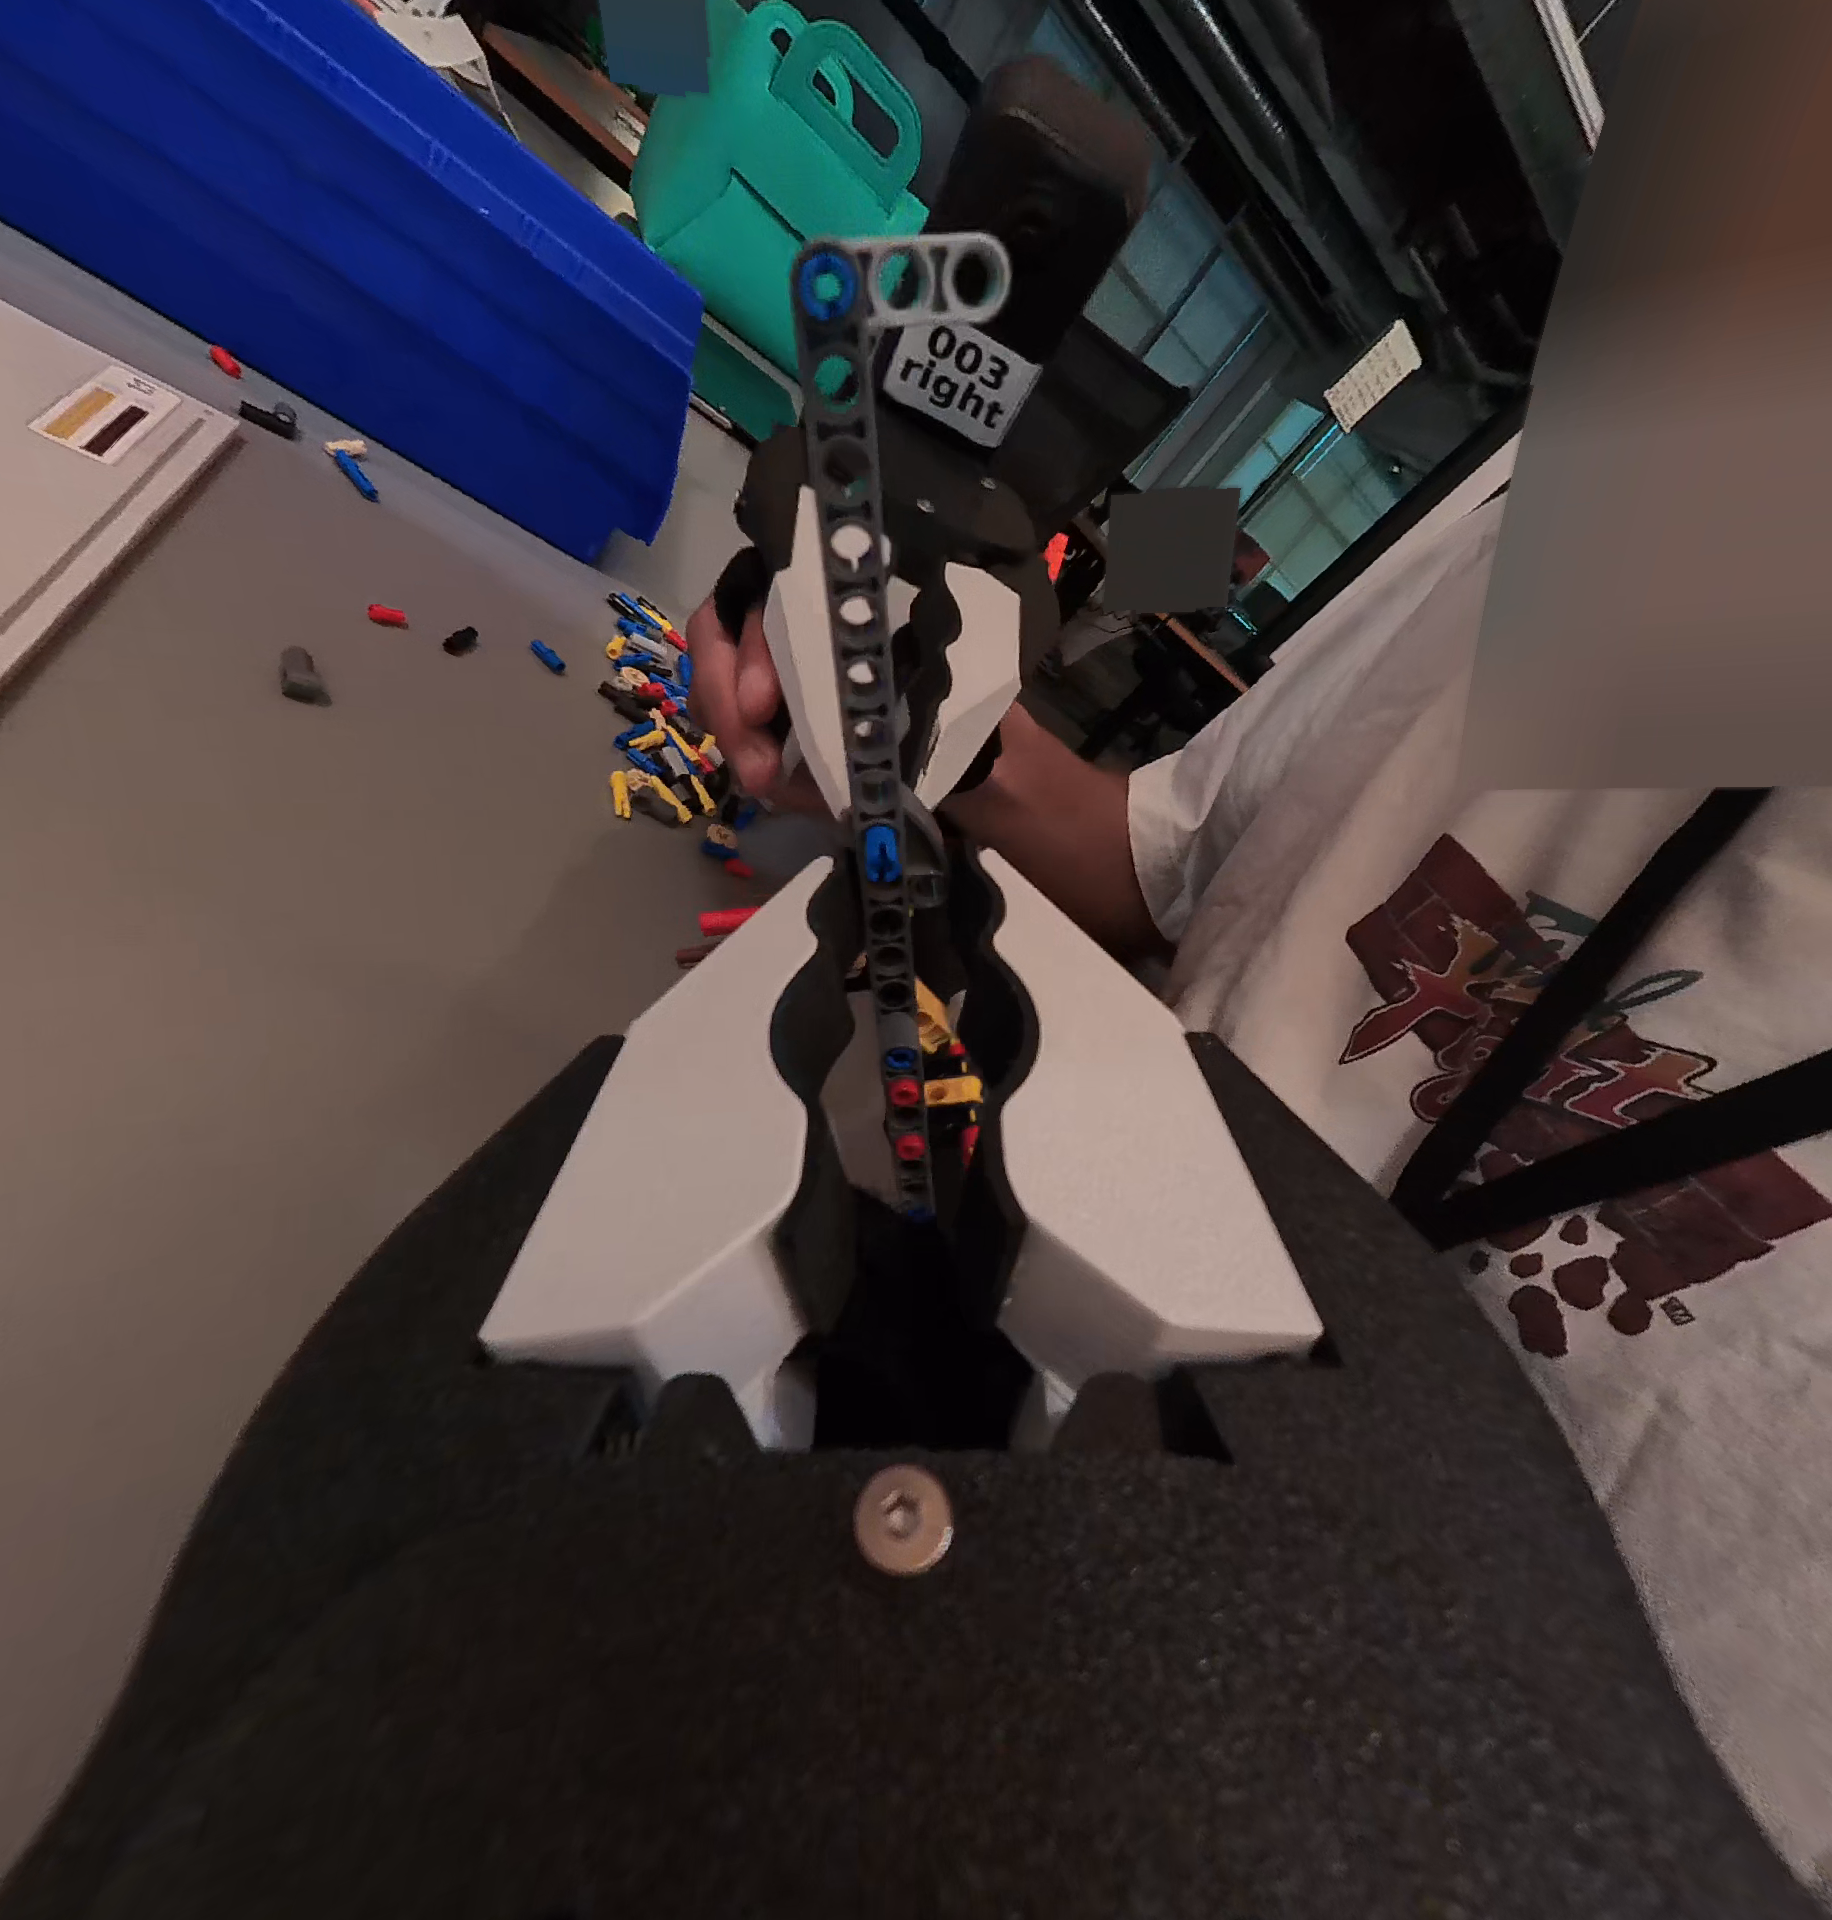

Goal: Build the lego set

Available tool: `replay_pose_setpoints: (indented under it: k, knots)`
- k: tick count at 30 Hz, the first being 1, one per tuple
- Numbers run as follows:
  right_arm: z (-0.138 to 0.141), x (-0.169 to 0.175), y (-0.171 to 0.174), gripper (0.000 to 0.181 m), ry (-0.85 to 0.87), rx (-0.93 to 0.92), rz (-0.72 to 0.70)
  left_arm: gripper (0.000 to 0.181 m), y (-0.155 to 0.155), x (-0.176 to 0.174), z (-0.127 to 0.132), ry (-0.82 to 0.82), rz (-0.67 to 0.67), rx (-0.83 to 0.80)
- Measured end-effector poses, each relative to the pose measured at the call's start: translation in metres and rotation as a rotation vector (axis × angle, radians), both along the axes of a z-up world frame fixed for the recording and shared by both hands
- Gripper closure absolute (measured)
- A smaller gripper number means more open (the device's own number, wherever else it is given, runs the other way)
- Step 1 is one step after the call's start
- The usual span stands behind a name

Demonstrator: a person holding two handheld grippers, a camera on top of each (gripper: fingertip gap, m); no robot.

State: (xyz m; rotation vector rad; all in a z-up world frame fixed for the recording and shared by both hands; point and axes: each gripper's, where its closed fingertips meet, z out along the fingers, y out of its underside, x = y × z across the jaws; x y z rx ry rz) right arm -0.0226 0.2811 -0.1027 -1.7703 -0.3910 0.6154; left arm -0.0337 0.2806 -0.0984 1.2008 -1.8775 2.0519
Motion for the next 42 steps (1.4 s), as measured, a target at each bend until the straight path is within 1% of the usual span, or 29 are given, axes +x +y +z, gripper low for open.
replay_pose_setpoints:
  k: [2, 4, 7, 11, 17, 25, 29, 33, 37, 38, 41, 42]
  knots:
    - [0.002, 0.000, 0.000, 0.176, 0.017, -0.005, 0.005, 0.167, -0.001, -0.001, -0.001, 0.005, -0.007, 0.006]
    - [-0.001, 0.000, 0.001, 0.176, 0.009, -0.017, -0.003, 0.167, -0.004, -0.003, -0.009, 0.019, -0.020, 0.049]
    - [0.008, 0.000, 0.000, 0.175, 0.068, 0.001, 0.007, 0.167, -0.012, -0.003, -0.009, 0.021, -0.038, 0.022]
    - [0.001, 0.001, -0.002, 0.176, 0.060, -0.036, 0.011, 0.167, -0.011, -0.002, -0.011, 0.041, -0.037, 0.009]
    - [-0.014, 0.002, -0.004, 0.176, 0.042, -0.109, 0.026, 0.167, -0.011, -0.001, -0.022, 0.073, -0.041, 0.042]
    - [-0.011, -0.002, -0.007, 0.176, 0.083, -0.117, 0.062, 0.167, -0.014, -0.005, -0.020, 0.065, -0.066, 0.046]
    - [-0.003, -0.016, -0.013, 0.177, 0.187, -0.144, 0.184, 0.167, -0.022, -0.015, -0.012, 0.021, -0.143, 0.041]
    - [-0.003, -0.020, -0.012, 0.176, 0.209, -0.172, 0.228, 0.167, -0.022, -0.019, -0.011, 0.007, -0.158, 0.063]
    - [-0.006, -0.019, -0.008, 0.176, 0.199, -0.179, 0.207, 0.167, -0.020, -0.018, -0.013, 0.016, -0.149, 0.066]
    - [-0.007, -0.017, -0.005, 0.175, 0.184, -0.173, 0.183, 0.167, -0.018, -0.015, -0.014, 0.035, -0.135, 0.045]
    - [-0.005, -0.002, 0.000, 0.176, 0.135, -0.094, 0.076, 0.168, -0.005, -0.003, -0.005, 0.099, -0.080, -0.109]
    - [-0.001, 0.001, 0.000, 0.171, 0.155, -0.080, 0.057, 0.168, -0.001, -0.001, -0.005, 0.104, -0.064, -0.125]
